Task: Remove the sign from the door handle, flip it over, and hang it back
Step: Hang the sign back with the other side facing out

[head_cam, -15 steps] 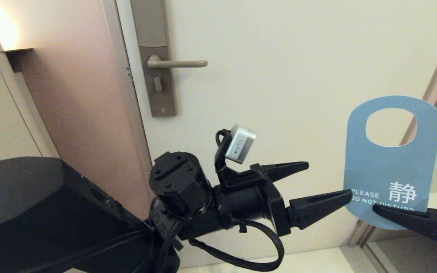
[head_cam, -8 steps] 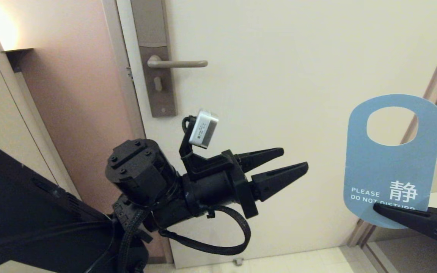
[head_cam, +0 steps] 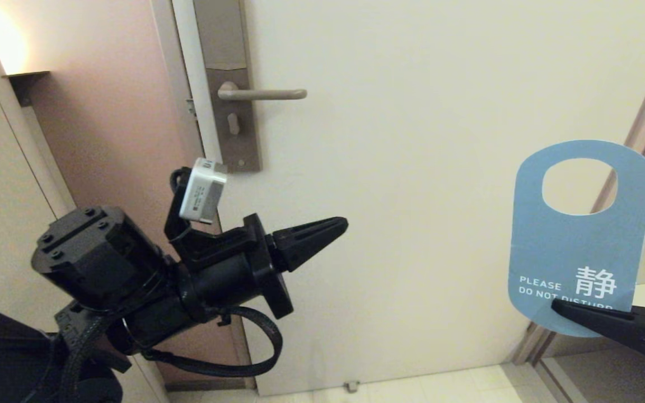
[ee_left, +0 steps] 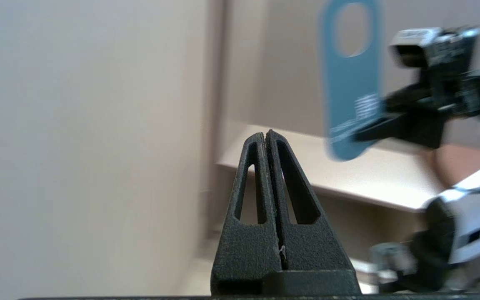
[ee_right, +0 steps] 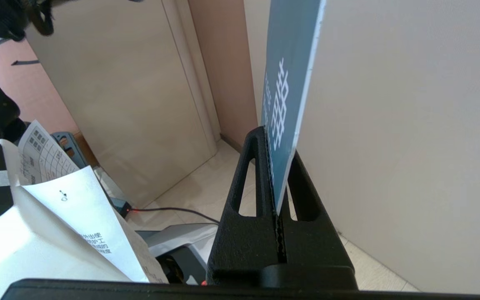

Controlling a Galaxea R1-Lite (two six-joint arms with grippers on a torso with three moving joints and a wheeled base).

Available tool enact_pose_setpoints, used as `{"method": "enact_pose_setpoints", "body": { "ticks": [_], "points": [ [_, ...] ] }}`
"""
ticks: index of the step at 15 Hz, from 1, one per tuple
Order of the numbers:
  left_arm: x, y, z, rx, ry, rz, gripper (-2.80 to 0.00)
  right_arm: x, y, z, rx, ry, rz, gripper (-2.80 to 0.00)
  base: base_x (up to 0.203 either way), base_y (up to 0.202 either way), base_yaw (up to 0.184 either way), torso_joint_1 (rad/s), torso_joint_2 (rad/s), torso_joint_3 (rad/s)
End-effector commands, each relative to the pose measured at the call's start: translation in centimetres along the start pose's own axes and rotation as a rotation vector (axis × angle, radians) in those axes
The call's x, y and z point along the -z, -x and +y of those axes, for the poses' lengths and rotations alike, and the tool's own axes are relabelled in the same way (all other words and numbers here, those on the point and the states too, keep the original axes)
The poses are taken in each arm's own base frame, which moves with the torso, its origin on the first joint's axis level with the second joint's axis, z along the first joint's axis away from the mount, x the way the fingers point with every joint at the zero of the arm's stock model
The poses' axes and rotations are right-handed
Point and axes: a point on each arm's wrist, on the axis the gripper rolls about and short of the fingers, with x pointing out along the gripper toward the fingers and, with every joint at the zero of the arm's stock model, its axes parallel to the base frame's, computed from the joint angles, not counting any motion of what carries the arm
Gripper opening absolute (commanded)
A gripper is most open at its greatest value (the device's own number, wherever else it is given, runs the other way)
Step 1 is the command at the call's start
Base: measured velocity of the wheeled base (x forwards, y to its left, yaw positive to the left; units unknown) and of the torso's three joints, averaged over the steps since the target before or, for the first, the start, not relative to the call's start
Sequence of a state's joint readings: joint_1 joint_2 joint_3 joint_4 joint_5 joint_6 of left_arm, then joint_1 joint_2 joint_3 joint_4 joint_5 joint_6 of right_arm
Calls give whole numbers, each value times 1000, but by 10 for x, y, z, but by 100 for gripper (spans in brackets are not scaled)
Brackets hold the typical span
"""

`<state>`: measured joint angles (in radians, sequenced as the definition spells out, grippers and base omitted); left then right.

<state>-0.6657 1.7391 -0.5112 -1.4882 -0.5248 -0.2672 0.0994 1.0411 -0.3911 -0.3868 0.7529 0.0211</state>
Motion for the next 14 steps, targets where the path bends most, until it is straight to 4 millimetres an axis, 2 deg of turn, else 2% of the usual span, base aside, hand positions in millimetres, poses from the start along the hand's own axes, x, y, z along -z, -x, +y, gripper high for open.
{"method": "enact_pose_setpoints", "body": {
  "ticks": [1,4,7,11,14],
  "points": [
    [-14,20,0,-45,-66,-23,-280,-1,1,1,-4,8,-8,-280,0,0,0,0,0,0],
    [-23,54,6,-191,-203,51,-280,-2,3,2,29,17,-19,-280,0,0,0,0,0,0],
    [-32,87,-7,-381,-282,109,-280,-1,7,5,46,25,-29,-280,0,0,0,0,0,0],
    [-21,148,-9,-760,-354,208,-280,5,14,8,73,26,-39,-280,0,0,0,0,0,0],
    [-1,185,-33,-881,-374,259,-280,9,16,9,93,24,-41,-280,0,0,0,0,0,0]
  ]
}}
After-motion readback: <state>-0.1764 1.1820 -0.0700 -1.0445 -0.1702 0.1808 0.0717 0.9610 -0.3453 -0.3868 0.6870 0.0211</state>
